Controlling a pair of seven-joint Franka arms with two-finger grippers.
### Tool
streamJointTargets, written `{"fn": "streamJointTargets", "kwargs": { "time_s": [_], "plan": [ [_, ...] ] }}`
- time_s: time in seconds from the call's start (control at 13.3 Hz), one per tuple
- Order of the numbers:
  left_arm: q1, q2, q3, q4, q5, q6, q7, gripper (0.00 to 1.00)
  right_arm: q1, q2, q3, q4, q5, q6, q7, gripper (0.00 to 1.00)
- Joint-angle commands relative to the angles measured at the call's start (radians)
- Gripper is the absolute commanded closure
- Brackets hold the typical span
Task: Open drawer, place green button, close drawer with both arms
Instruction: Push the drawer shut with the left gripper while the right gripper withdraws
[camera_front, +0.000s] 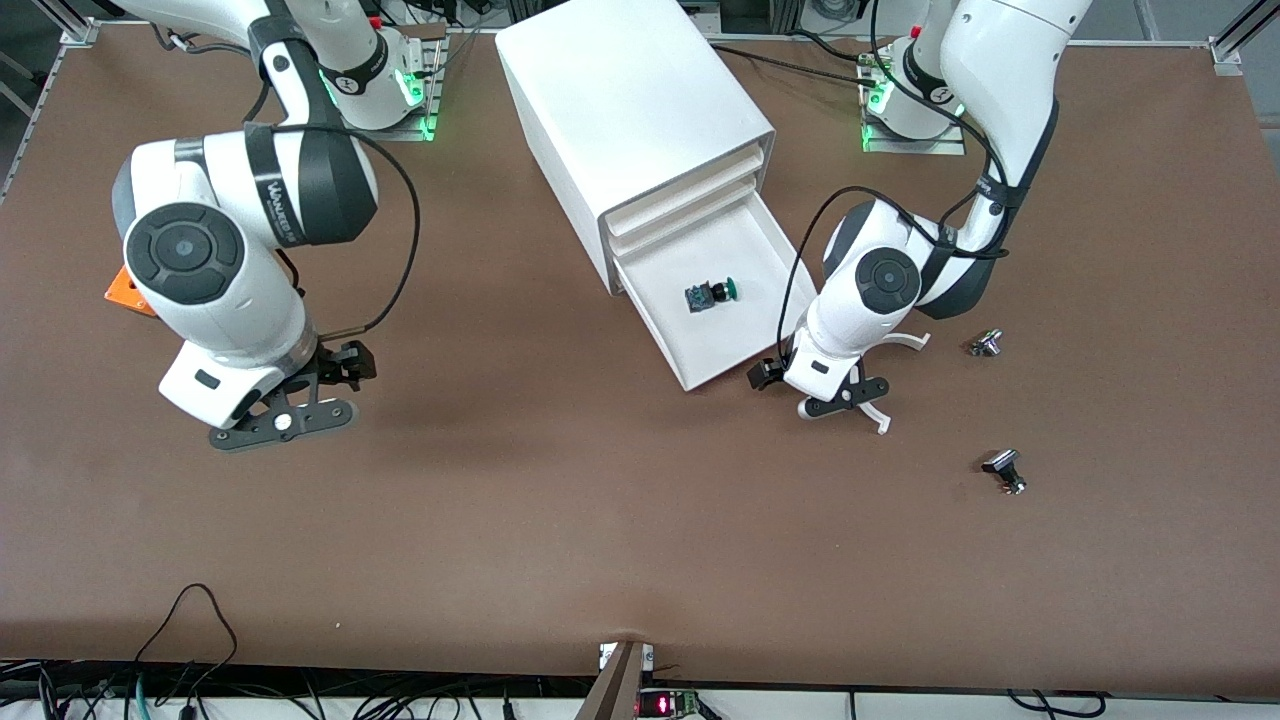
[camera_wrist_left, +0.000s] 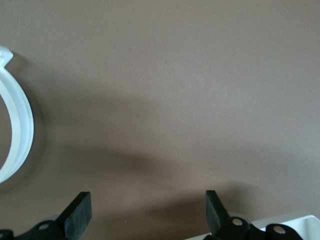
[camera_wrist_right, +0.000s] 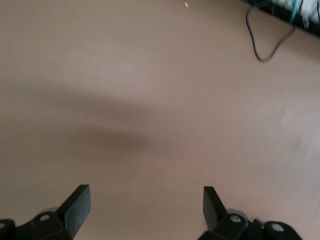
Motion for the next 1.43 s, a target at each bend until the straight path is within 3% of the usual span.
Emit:
{"fn": "streamJointTargets", "kwargs": {
  "time_s": [0.0, 0.3, 0.6, 0.82, 0.97, 1.35],
  "plan": [
    [-0.015, -0.008, -0.009, -0.055, -0.009, 0.008, -0.075, 0.00, -0.016, -0.044, 0.016, -0.113, 0.004, 0.016, 0.236, 0.00],
    [-0.015, -0.019, -0.063, -0.090, -0.009, -0.005, -0.172, 0.00, -0.064, -0.062, 0.010, -0.120, 0.014, 0.017, 0.448, 0.00],
    [-0.014, -0.053, -0.121, -0.163, -0.011, -0.012, -0.175, 0.00, -0.224, -0.114, 0.021, -0.166, 0.024, 0.072, 0.405, 0.00],
    [-0.006, -0.099, -0.204, -0.202, -0.012, -0.090, -0.175, 0.00, -0.365, -0.154, 0.100, -0.161, 0.081, 0.079, 0.357, 0.00],
    [-0.005, -0.120, -0.250, -0.205, -0.012, -0.152, -0.178, 0.00, -0.376, -0.197, 0.102, -0.158, 0.083, 0.079, 0.348, 0.00],
    [-0.005, -0.120, -0.328, -0.228, -0.015, -0.190, -0.163, 0.00, -0.379, -0.242, 0.015, -0.124, 0.116, 0.073, 0.023, 0.00]
  ]
}}
